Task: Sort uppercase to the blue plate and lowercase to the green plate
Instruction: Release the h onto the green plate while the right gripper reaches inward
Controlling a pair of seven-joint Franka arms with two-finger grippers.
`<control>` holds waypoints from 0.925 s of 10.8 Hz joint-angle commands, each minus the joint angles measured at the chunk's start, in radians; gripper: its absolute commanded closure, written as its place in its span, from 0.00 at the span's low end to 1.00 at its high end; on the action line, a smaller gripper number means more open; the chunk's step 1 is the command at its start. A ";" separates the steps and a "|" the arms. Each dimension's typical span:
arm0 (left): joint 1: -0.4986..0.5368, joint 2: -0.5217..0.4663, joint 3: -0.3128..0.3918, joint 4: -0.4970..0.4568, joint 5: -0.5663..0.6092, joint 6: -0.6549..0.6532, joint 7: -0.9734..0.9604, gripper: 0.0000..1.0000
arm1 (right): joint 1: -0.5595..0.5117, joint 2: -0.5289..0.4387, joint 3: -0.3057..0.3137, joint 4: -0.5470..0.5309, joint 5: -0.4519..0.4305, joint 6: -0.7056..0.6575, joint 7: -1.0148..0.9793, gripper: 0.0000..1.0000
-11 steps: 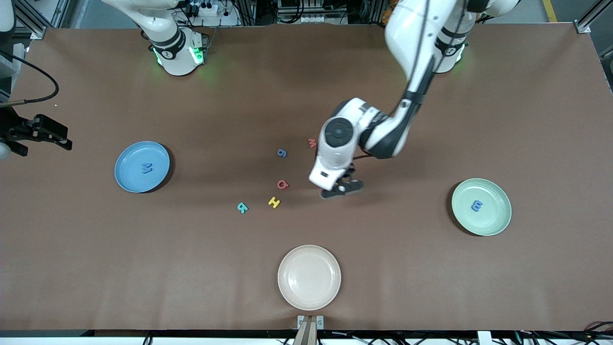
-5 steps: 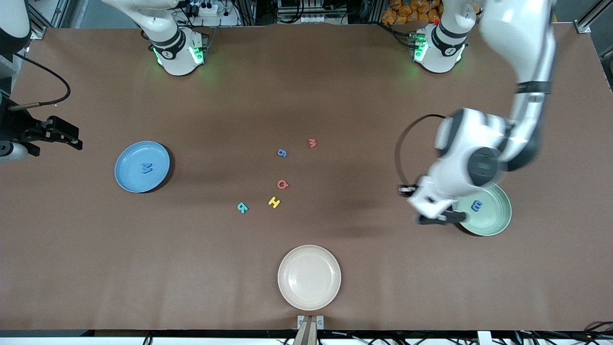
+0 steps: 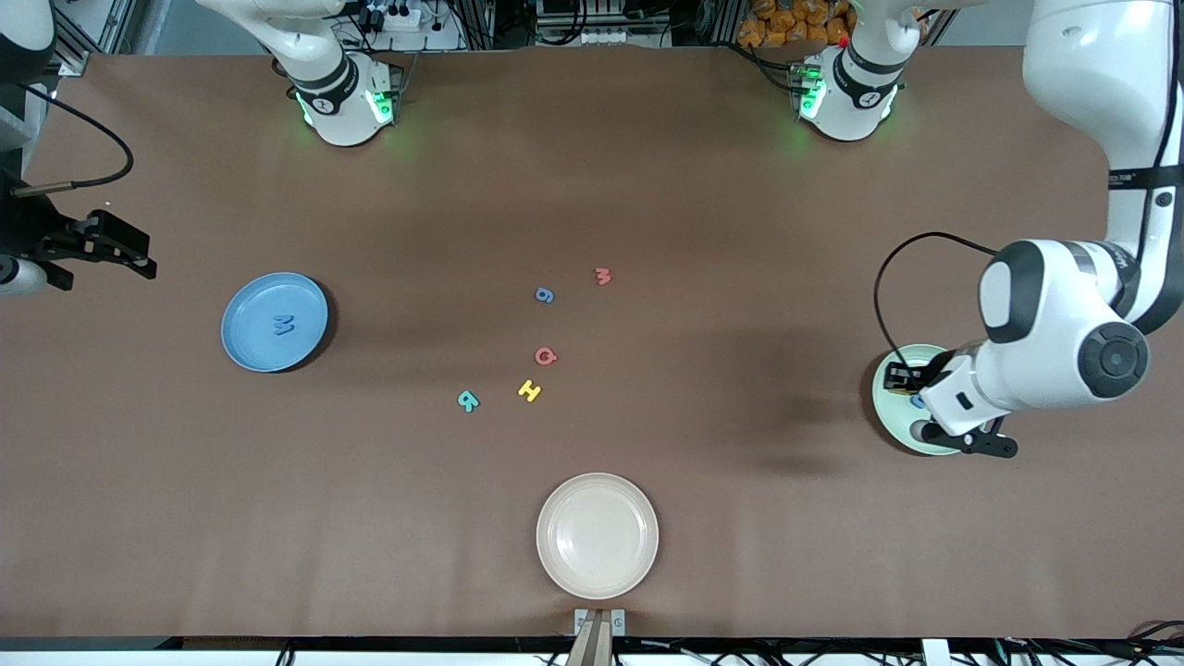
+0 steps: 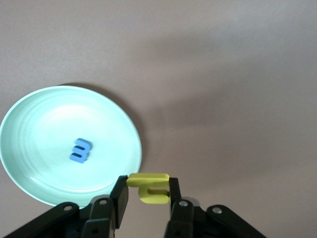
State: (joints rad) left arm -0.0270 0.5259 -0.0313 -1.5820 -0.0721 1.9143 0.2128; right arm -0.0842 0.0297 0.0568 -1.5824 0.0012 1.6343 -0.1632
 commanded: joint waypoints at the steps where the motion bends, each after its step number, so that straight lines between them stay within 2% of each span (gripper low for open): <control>1: 0.007 0.037 0.020 0.005 0.012 -0.008 0.086 0.88 | -0.011 -0.037 0.003 -0.034 0.022 0.002 0.013 0.00; 2: 0.009 0.052 0.045 0.007 0.012 -0.005 0.127 0.86 | -0.011 -0.037 -0.008 -0.034 0.023 0.002 0.013 0.00; 3: 0.007 0.075 0.057 0.007 0.012 -0.001 0.154 0.83 | -0.011 -0.039 -0.021 -0.034 0.066 0.002 0.013 0.00; 5: 0.007 0.098 0.073 0.007 0.017 0.003 0.172 0.70 | -0.009 -0.037 -0.046 -0.034 0.098 0.007 0.010 0.00; 7: 0.007 0.115 0.091 0.011 0.023 0.017 0.220 0.47 | -0.008 -0.037 -0.045 -0.034 0.088 0.010 0.010 0.00; 8: 0.007 0.118 0.100 0.013 0.023 0.022 0.239 0.30 | -0.008 -0.039 -0.040 -0.031 0.068 0.010 0.010 0.00; 9: 0.006 0.117 0.102 0.013 0.018 0.022 0.240 0.03 | -0.006 -0.037 -0.038 -0.030 0.054 0.010 0.010 0.00; 10: 0.003 0.114 0.102 0.014 0.018 0.022 0.238 0.00 | -0.005 -0.037 -0.038 -0.030 0.052 0.010 0.010 0.00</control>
State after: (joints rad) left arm -0.0154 0.6386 0.0628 -1.5805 -0.0684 1.9338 0.4332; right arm -0.0848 0.0224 0.0096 -1.5856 0.0671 1.6363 -0.1598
